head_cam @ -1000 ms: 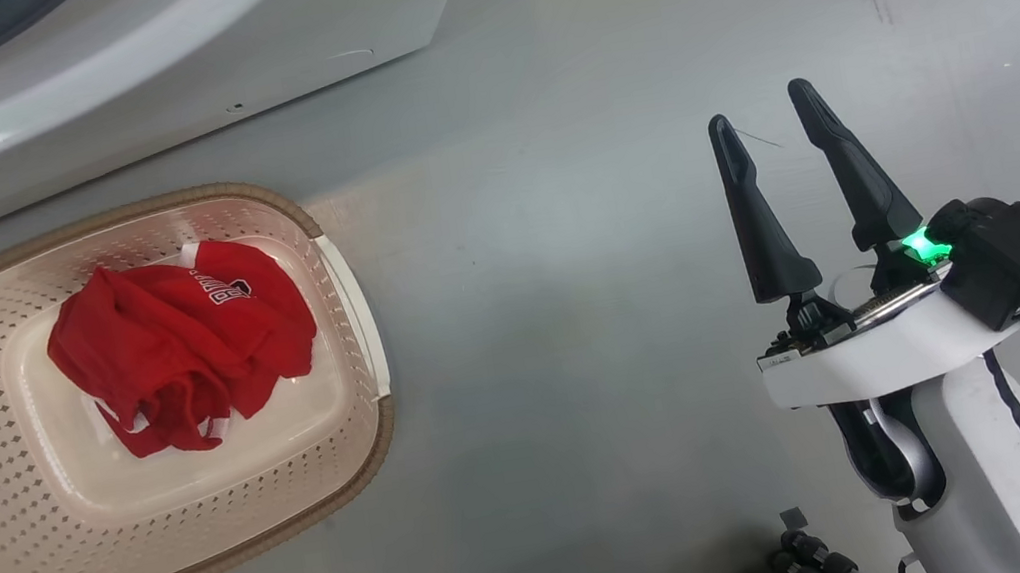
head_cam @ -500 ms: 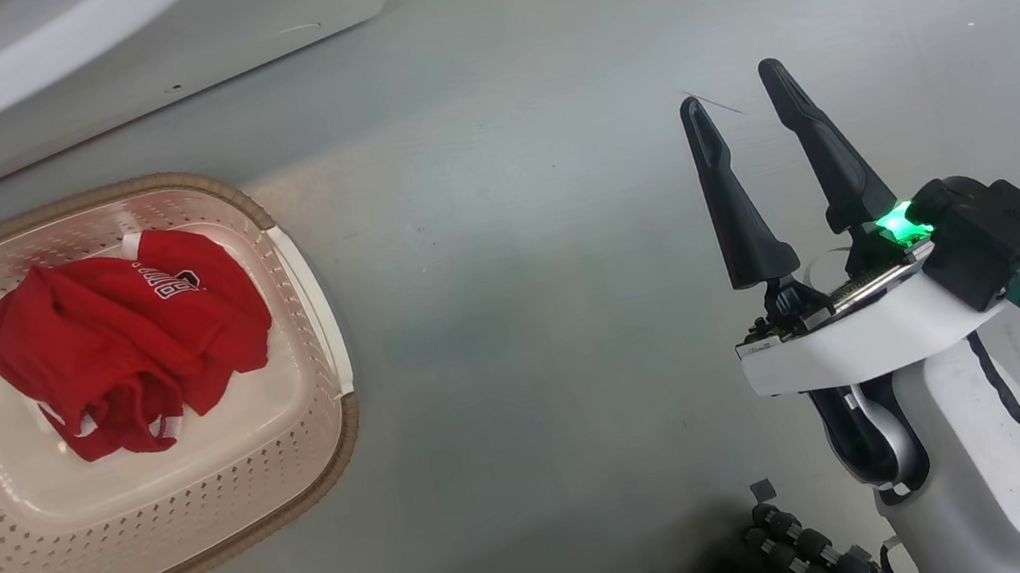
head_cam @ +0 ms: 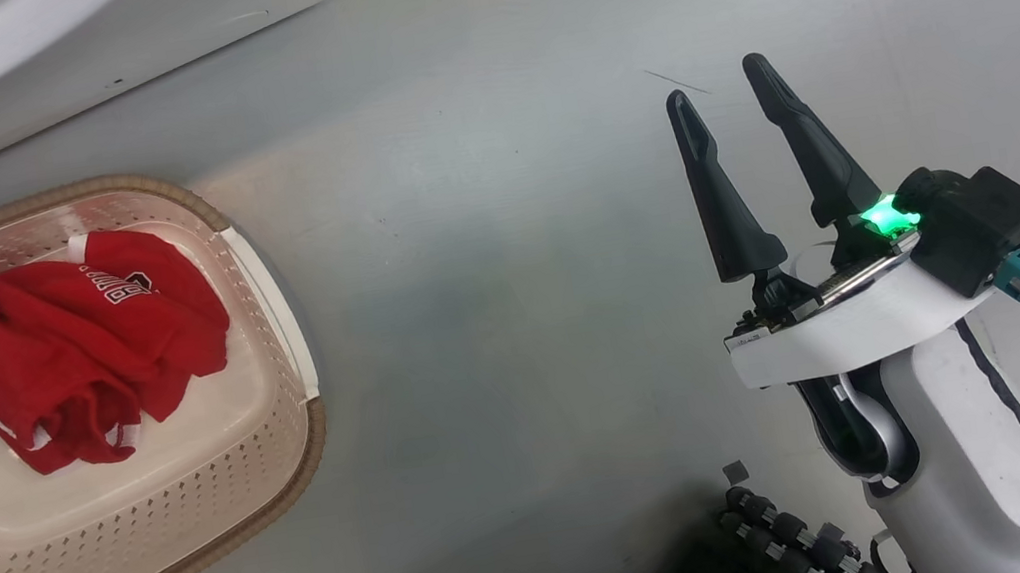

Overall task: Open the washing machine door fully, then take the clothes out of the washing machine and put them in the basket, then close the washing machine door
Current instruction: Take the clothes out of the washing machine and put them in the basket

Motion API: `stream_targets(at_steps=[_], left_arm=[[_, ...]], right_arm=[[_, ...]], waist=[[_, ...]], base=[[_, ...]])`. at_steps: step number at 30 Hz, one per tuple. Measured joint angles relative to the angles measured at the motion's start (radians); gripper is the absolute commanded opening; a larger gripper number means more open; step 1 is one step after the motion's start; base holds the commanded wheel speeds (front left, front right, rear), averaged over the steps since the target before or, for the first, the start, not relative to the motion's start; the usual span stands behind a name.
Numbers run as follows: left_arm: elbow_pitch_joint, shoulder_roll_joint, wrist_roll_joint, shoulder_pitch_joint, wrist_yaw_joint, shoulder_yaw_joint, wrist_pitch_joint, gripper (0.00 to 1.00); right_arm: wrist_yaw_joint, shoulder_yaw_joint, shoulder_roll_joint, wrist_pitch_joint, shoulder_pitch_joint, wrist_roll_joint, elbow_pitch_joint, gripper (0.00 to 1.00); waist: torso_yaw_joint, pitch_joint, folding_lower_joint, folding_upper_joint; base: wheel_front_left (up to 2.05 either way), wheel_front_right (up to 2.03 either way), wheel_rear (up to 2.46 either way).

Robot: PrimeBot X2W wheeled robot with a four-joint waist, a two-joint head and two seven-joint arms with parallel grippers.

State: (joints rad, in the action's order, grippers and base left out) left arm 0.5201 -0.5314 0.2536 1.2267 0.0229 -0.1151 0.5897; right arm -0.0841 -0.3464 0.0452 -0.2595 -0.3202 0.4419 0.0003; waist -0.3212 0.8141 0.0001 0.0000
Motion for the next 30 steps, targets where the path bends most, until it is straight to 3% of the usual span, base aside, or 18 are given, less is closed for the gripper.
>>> stream_targets(at_steps=[14, 16, 17, 18, 19, 21, 30], left_arm=[[0.049, -0.026, -0.022, 0.048, -0.013, -0.017, 0.184, 1.00], [0.049, -0.025, -0.022, 0.050, -0.014, -0.017, 0.192, 0.75], [0.049, -0.025, -0.022, 0.053, -0.014, -0.018, 0.204, 0.48], [0.050, -0.023, -0.021, 0.057, -0.015, -0.018, 0.215, 0.40], [0.051, -0.021, -0.019, 0.061, -0.019, -0.018, 0.225, 0.06], [0.052, -0.020, -0.017, 0.065, -0.019, -0.018, 0.242, 0.00], [0.023, -0.013, -0.007, 0.069, -0.019, -0.023, 0.248, 0.00]], right_arm=[[0.000, -0.008, 0.000, 0.000, -0.013, 0.017, 0.010, 1.00], [0.000, -0.008, 0.000, 0.000, -0.016, 0.017, 0.011, 1.00], [0.000, -0.008, 0.000, 0.000, -0.019, 0.017, 0.012, 1.00], [0.000, -0.008, 0.000, 0.000, -0.021, 0.017, 0.012, 1.00], [0.000, -0.008, 0.000, 0.000, -0.022, 0.017, 0.012, 1.00], [0.000, -0.008, 0.000, 0.000, -0.022, 0.017, 0.012, 1.00], [0.000, -0.003, 0.000, 0.000, -0.027, 0.017, 0.015, 1.00]], waist=[[-0.010, 0.011, 0.0000, 0.0000], [-0.010, 0.011, 0.0000, 0.0000], [-0.010, 0.011, 0.0000, 0.0000], [-0.010, 0.011, 0.0000, 0.0000], [-0.010, 0.011, 0.0000, 0.0000], [-0.010, 0.012, -0.0001, 0.0000], [-0.006, 0.012, -0.0001, 0.0000]], base=[[0.00, 0.00, 0.00], [0.00, 0.00, 0.00], [0.00, 0.00, 0.00], [0.00, 0.00, 0.00], [0.00, 0.00, 0.00], [0.00, 0.00, 0.00], [0.00, 0.00, 0.00]])
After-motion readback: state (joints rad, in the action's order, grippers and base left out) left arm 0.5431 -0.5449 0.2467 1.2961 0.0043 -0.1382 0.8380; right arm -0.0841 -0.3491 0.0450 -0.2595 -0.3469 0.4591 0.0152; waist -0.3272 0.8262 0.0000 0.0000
